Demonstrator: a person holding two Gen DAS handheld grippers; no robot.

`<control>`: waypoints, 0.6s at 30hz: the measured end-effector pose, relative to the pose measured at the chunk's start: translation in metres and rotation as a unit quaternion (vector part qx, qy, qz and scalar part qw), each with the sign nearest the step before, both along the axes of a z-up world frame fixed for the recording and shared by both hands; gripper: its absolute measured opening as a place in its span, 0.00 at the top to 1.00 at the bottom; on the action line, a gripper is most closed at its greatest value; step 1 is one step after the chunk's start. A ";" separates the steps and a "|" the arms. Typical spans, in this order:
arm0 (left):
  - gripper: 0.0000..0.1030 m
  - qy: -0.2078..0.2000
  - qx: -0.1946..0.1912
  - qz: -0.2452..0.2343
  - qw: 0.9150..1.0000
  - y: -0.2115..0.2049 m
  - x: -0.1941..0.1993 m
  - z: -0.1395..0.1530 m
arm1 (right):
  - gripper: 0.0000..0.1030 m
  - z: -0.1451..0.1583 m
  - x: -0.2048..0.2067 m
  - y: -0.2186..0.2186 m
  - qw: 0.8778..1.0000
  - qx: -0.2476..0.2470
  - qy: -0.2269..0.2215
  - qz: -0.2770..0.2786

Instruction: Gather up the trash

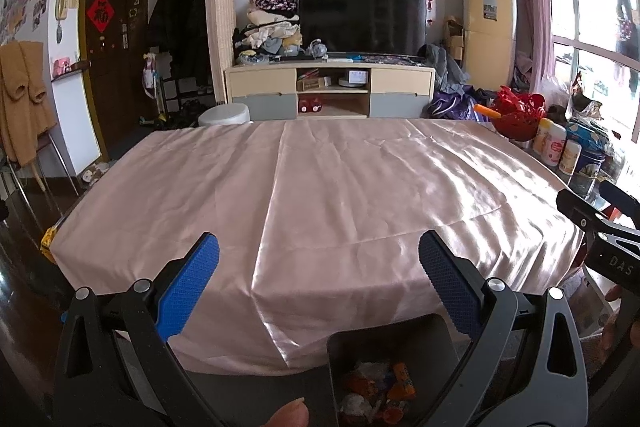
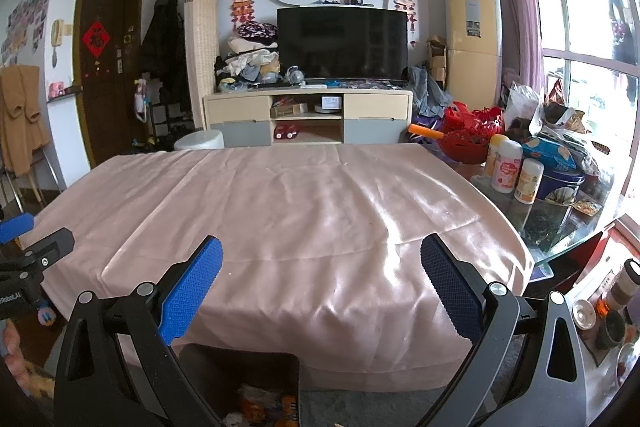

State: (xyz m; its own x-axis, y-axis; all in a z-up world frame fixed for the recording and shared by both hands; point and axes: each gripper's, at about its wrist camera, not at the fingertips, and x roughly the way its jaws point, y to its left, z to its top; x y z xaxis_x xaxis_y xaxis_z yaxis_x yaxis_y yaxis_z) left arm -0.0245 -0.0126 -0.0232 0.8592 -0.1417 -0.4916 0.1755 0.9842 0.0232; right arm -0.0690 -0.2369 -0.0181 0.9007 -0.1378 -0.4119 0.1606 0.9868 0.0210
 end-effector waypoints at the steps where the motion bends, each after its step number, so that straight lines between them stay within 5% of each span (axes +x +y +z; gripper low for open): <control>1: 0.08 0.002 0.002 0.001 1.000 -0.001 0.001 -0.001 | 0.03 0.000 0.000 0.000 1.000 0.001 0.000 0.000; 18: 0.08 0.005 -0.005 0.001 1.000 0.005 0.003 -0.003 | 0.03 0.001 0.001 -0.002 1.000 0.003 0.002 0.001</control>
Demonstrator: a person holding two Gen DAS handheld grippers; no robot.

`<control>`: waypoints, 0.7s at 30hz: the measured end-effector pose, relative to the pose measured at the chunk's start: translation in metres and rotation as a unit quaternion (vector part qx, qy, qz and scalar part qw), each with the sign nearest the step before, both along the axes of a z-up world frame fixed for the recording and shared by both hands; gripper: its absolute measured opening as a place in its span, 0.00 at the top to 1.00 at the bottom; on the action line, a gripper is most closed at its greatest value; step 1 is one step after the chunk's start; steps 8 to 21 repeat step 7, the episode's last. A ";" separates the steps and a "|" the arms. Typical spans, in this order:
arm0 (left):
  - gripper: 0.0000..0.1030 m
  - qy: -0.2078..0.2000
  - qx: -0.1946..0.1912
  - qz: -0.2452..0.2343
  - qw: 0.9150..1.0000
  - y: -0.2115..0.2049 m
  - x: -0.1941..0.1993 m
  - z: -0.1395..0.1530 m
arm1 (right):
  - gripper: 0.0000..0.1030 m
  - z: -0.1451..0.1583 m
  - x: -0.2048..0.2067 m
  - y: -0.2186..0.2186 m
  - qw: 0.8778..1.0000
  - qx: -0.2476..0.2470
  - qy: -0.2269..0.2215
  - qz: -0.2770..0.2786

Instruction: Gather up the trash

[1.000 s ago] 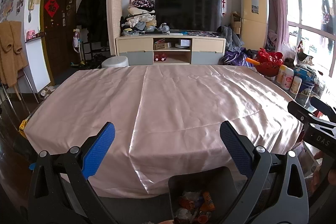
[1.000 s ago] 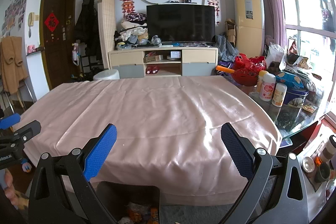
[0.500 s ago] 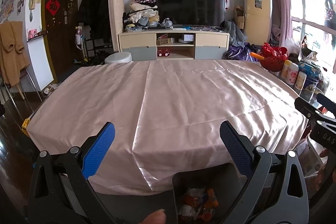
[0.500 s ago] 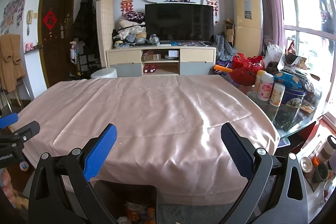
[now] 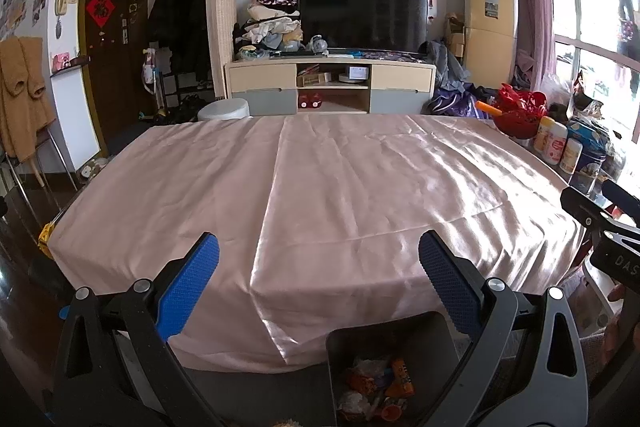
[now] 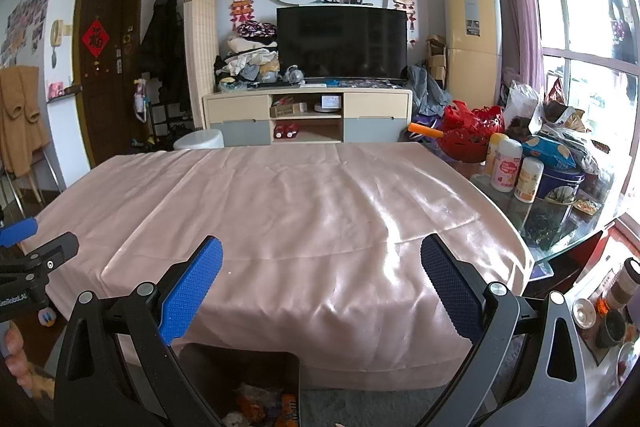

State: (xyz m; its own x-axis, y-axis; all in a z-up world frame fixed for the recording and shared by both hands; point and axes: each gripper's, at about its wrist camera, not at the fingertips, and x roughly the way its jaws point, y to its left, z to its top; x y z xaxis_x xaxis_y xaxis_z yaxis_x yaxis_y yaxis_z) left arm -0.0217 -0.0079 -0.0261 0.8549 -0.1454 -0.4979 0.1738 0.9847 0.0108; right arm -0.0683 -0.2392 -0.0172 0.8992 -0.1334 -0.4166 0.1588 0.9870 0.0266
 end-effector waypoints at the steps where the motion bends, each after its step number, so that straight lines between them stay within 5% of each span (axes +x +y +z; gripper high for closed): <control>1: 0.08 0.000 0.000 0.002 1.000 0.000 0.000 0.000 | 0.03 0.000 0.000 0.000 1.000 0.000 0.001 0.001; 21: 0.08 0.010 -0.012 -0.008 1.000 0.002 0.002 0.001 | 0.03 0.000 0.001 0.000 1.000 0.000 0.000 0.001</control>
